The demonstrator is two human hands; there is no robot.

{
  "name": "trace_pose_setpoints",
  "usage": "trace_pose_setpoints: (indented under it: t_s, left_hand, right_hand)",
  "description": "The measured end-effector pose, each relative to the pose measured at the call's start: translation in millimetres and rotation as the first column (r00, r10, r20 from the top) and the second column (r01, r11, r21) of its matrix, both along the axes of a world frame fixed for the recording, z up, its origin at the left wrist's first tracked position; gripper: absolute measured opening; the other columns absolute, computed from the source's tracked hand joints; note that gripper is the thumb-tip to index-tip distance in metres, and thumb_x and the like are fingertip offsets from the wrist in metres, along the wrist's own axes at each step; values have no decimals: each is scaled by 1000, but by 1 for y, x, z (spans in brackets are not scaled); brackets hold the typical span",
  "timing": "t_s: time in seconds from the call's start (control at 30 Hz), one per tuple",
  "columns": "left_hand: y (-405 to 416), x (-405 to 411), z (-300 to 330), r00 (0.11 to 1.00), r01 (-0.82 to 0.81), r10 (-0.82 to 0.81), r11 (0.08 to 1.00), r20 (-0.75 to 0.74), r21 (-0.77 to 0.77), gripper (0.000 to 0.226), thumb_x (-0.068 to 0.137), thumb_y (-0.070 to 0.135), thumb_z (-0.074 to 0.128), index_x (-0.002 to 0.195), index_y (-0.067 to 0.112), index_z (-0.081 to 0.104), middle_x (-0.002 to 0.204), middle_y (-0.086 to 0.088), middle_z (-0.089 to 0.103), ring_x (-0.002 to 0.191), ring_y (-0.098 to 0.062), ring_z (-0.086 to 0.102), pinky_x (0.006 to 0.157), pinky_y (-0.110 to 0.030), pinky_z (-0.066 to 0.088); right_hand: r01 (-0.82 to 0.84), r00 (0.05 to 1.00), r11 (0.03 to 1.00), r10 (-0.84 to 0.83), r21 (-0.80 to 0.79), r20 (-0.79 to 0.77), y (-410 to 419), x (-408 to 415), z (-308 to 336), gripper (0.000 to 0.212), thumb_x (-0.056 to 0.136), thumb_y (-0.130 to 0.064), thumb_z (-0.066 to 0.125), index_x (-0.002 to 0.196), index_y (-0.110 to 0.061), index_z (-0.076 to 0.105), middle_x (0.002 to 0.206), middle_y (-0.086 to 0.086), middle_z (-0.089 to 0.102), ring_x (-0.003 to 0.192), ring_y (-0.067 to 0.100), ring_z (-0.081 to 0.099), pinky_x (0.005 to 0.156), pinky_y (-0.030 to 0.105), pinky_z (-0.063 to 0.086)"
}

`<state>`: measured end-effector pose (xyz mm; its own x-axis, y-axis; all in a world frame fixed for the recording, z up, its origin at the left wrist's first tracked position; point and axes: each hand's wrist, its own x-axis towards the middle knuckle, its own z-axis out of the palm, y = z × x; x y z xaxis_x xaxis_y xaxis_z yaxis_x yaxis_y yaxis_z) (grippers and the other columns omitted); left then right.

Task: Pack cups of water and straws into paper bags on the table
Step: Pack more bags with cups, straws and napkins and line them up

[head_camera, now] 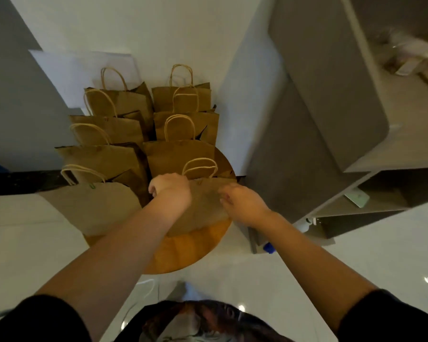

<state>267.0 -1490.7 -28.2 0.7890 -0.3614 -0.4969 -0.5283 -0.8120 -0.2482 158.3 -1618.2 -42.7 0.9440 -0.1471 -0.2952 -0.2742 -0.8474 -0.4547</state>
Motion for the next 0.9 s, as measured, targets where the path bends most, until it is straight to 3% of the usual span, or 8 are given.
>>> trace_pose_setpoints:
  t_s: [0.07,0.17,0.27,0.43,0.5,0.6,0.7,0.9]
  left_hand:
    - [-15,-29,13,1000,0,0,999,-1,-47,21,94,26,51,109,14,60,98,-5,60,92,-25,58,73,-34,47]
    - [-48,-83,42,999,40,-48,956,-22,-291,13,92,25,50,96,15,57,79,-1,50,88,-25,57,69,-33,43]
    - [-85,-139,71,994,59,-98,857,-49,-512,25,92,39,50,83,16,52,77,-3,50,84,-29,58,70,-33,47]
    - [-142,-205,119,990,93,-137,709,-8,-699,38,94,30,48,59,15,45,59,-2,45,58,-24,48,52,-29,36]
    - [-162,-219,140,988,89,-153,650,-15,-755,34,94,26,48,65,10,56,64,-5,55,59,-25,52,52,-30,40]
    - [-192,-231,166,988,104,-152,571,19,-814,25,93,23,50,79,9,66,81,-8,67,72,-26,61,67,-35,53]
    - [-229,-237,177,984,157,-156,539,86,-828,20,91,26,54,86,12,68,86,-8,68,81,-23,64,79,-40,55]
    - [-332,-220,174,977,144,-209,499,42,-854,13,89,23,59,84,14,67,89,-2,66,77,-14,58,63,-25,44]
  right_hand:
    - [-7,1000,1000,7,-28,20,-9,-22,12,26,96,-18,43,115,-10,59,111,9,61,100,25,59,89,41,50]
    - [12,998,998,-9,-55,67,-30,-68,32,26,96,-20,43,110,-9,61,109,9,62,97,26,59,87,40,50]
    - [29,993,994,-16,-108,121,-62,-122,56,26,95,-20,43,110,-11,62,109,9,63,100,29,59,78,34,46]
    - [161,969,978,-131,-131,207,-124,-195,105,25,94,-23,45,110,-16,63,104,3,65,95,21,61,85,37,51]
    - [207,952,970,-171,-124,254,-149,-214,125,22,93,-23,47,105,-18,64,97,0,65,89,19,62,81,36,52]
    - [272,913,956,-221,-109,344,-185,-229,147,17,93,-26,49,96,-21,64,83,-4,64,76,14,61,69,30,52]
    - [359,868,928,-294,-97,399,-223,-232,160,19,93,-25,49,102,-18,63,91,0,65,82,16,60,71,29,50]
    - [502,792,863,-437,-49,426,-313,-222,164,21,93,-23,49,107,-15,62,96,3,64,84,16,60,74,30,51]
